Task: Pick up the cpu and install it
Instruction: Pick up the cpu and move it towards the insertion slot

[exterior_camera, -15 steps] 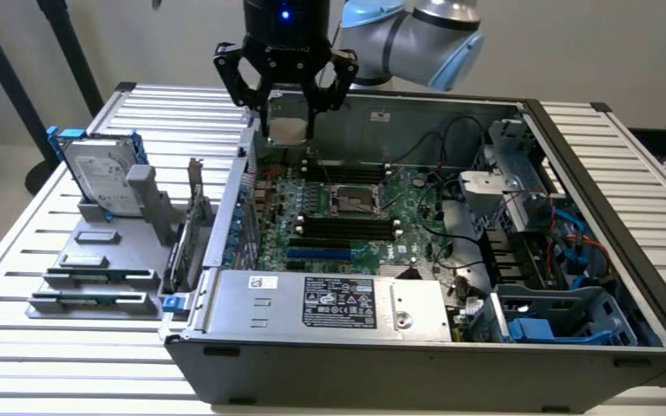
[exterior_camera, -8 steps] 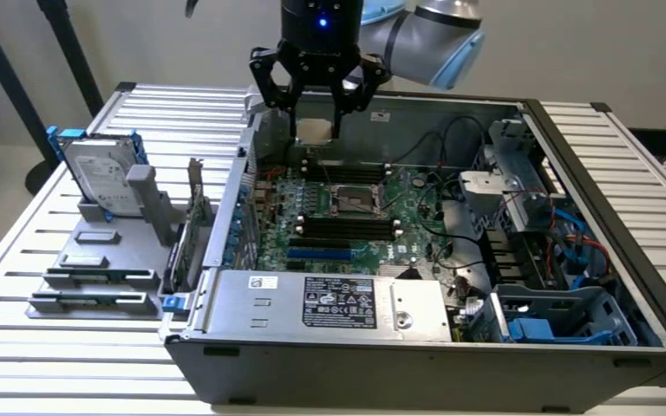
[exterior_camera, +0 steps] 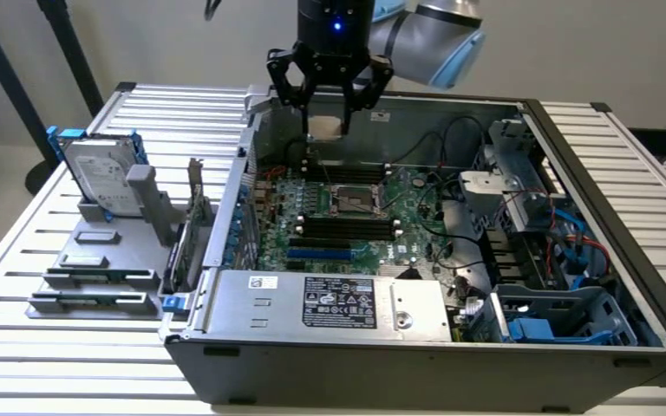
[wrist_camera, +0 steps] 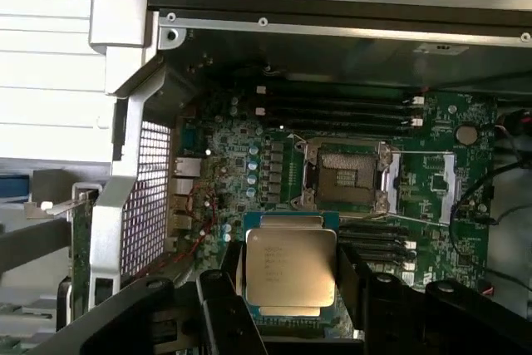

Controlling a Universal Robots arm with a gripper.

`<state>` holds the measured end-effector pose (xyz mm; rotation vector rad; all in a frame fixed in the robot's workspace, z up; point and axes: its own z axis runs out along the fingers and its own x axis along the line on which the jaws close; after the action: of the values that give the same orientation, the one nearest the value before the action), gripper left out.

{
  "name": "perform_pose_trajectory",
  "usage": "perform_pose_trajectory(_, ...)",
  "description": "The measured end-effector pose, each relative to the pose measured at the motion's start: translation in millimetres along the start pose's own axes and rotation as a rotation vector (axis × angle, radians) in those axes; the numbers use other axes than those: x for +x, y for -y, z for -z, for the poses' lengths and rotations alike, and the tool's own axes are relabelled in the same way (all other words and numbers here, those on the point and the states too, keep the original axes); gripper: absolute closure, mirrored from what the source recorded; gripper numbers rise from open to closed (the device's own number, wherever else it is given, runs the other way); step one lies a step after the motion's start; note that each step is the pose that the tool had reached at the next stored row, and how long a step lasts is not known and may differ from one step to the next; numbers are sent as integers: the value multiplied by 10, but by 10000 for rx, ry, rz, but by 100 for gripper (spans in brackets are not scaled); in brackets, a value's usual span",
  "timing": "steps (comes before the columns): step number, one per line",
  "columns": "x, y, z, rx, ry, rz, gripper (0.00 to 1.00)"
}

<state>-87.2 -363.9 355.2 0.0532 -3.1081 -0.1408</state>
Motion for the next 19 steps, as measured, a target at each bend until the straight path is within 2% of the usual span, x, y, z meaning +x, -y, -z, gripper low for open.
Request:
perform_pose_trajectory(6,-118,-184,-105,-1,-1,2,45)
perform_pose_trajectory(13,-384,-333,-239,-2,0,1,45)
perform_pose_trajectory(19,-455,-353,-349,-2,0,1,45)
